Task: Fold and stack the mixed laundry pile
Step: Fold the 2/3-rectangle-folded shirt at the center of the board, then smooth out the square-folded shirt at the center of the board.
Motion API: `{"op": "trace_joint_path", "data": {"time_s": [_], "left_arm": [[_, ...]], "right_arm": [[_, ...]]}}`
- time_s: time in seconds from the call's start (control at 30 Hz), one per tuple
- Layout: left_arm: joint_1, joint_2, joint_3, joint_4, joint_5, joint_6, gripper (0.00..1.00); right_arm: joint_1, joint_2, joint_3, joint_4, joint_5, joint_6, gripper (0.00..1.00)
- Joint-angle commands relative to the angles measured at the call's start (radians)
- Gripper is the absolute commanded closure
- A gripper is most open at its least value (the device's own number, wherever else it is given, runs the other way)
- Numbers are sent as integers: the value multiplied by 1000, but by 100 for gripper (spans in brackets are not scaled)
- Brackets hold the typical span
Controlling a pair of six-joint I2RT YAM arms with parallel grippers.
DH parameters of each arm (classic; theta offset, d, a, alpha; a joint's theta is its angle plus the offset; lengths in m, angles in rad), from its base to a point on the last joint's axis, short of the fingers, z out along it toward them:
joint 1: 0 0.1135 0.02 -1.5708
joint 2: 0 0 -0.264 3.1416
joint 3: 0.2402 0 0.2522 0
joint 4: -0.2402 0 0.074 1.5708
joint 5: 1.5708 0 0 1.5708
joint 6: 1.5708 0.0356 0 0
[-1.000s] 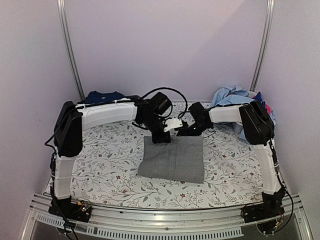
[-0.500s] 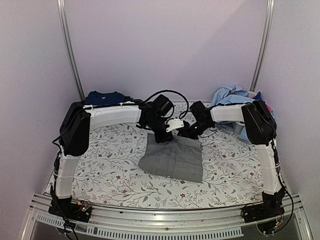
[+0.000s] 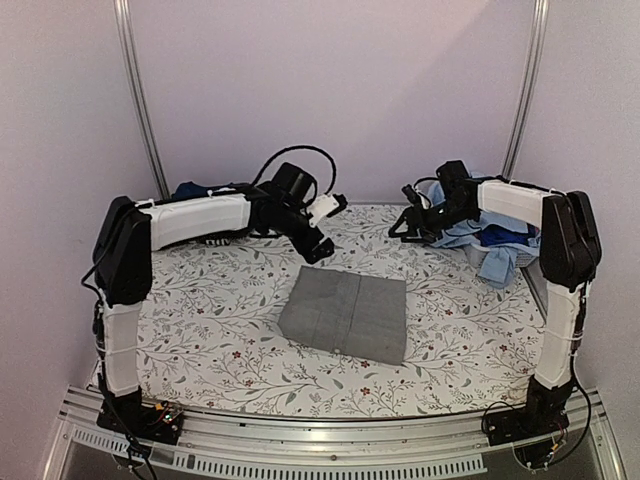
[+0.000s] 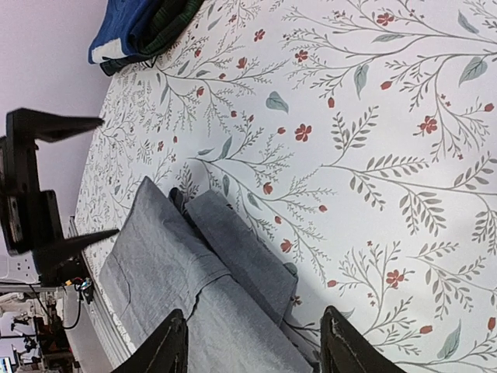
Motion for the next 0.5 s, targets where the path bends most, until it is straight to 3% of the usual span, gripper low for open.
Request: {"op": "trace_joint_path", "data": {"time_s": [0.0, 0.1, 0.17, 0.33, 0.47], "left_arm": [[154, -238, -99, 103, 133, -333, 0], [243, -325, -230, 103, 429, -520, 0], [275, -396, -359, 161, 553, -627, 0], [282, -553, -646, 339, 615, -774, 0], [280, -531, -704, 355, 600, -851, 0]], "right_arm": [[18, -86, -94, 15, -100, -9, 43], [30, -102, -136, -2, -105, -34, 43], [51, -108, -163, -16, -79, -65, 43], [79, -95, -218, -39, 13, -109, 42], [85, -86, -249, -55, 61, -131, 42]]}}
